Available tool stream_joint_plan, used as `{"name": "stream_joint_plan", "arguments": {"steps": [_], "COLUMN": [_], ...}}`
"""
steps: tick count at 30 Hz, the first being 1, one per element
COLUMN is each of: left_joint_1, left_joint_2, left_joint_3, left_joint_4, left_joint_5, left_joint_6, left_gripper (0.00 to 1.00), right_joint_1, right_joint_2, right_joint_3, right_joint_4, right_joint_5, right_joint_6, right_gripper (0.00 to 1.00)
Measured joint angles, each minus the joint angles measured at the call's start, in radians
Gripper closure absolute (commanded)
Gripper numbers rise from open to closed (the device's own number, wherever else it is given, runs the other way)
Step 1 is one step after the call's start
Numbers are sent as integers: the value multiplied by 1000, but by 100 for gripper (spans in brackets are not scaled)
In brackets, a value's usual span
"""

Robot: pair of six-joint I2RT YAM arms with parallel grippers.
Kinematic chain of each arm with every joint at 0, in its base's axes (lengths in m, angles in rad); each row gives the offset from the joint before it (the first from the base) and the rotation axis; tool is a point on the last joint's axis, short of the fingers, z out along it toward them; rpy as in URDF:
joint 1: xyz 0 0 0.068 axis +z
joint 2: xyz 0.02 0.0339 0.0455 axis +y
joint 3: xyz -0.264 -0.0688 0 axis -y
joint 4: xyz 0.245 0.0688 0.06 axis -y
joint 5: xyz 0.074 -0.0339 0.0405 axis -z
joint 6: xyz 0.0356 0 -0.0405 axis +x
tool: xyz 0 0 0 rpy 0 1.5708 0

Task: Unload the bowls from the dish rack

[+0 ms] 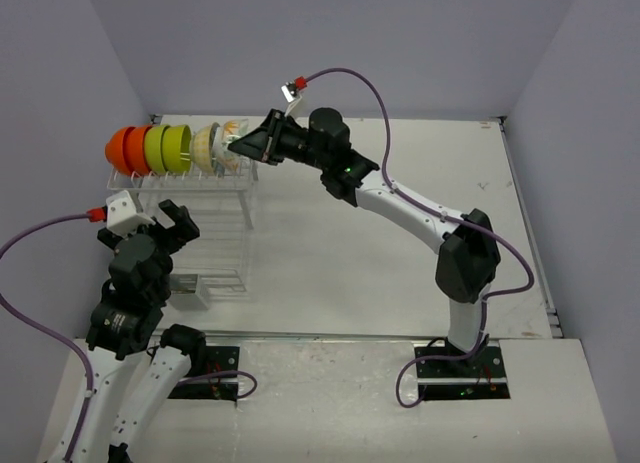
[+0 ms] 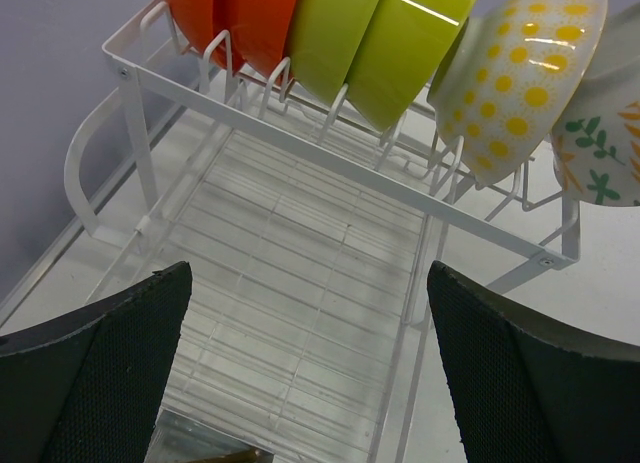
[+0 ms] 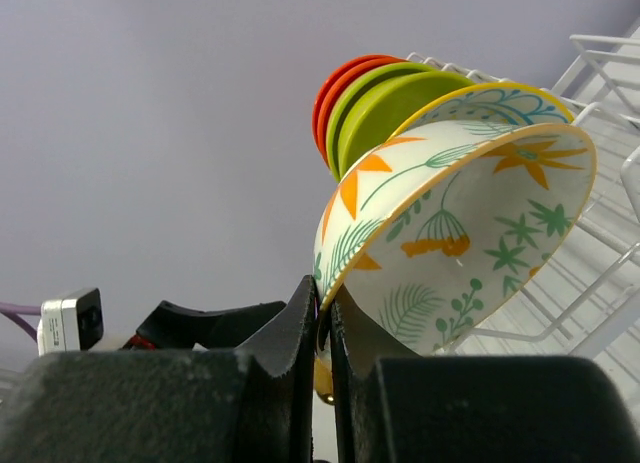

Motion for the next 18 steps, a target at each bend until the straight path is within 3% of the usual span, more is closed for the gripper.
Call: {"name": "stream_joint_plan", "arguments": {"steps": [6, 12, 18], "left_joint_1": [0, 0, 0], "left_joint_2": [43, 70, 71], "left_joint_3": [0, 0, 0], "left_joint_4": [2, 2, 2], "left_joint_5": [0, 0, 1], "left_joint_6": [0, 0, 0], "left_gripper": [0, 0, 0], "right_joint_1": [-45, -225, -327], "right_joint_2": [-96, -197, -8], "right_joint_3": [-16, -11, 220], "right_joint_4": [-97, -280, -637], "right_joint_5": [-2, 27, 361], "right_joint_6": [-111, -252, -497], "right_gripper": [100, 100, 100]}}
